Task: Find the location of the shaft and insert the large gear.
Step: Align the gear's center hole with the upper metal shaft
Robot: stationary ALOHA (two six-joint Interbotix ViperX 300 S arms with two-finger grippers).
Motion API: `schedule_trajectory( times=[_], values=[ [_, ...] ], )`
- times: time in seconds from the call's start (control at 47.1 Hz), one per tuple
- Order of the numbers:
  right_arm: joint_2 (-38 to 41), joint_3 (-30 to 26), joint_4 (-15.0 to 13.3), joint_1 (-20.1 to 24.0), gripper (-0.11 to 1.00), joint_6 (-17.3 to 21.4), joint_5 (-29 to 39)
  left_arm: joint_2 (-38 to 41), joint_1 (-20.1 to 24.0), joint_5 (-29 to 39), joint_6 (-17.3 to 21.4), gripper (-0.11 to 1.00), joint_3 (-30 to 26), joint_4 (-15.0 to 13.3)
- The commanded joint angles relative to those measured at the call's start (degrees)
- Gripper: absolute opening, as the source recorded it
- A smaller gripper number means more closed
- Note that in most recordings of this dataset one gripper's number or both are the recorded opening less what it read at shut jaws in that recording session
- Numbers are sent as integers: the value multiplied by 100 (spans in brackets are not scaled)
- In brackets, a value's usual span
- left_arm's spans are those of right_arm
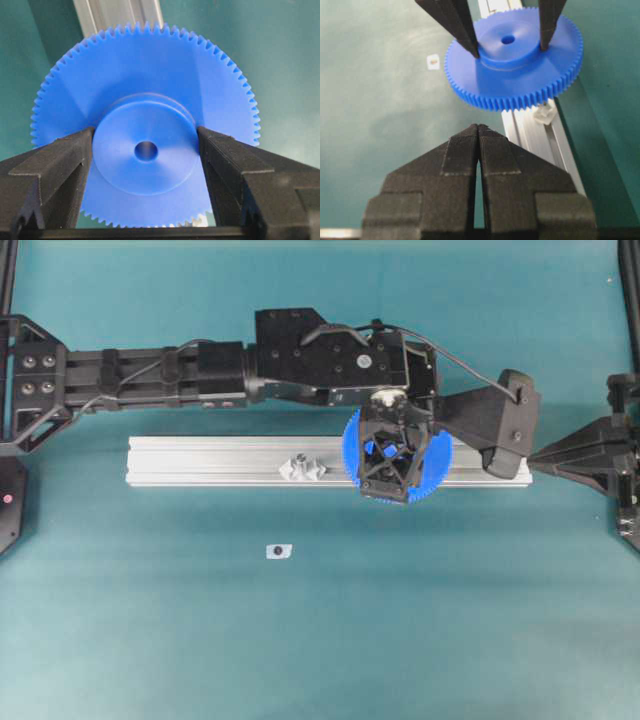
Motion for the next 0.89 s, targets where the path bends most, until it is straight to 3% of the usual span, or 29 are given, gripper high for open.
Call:
schedule_trajectory(
  times=[0.0,0.87],
  values=[
    [35,-97,0,0,1,53,-26,-141,70,-9,18,70,-237,18],
    [26,-70,0,0,1,53,-35,123,141,-18,-44,71,-132,18]
  ],
)
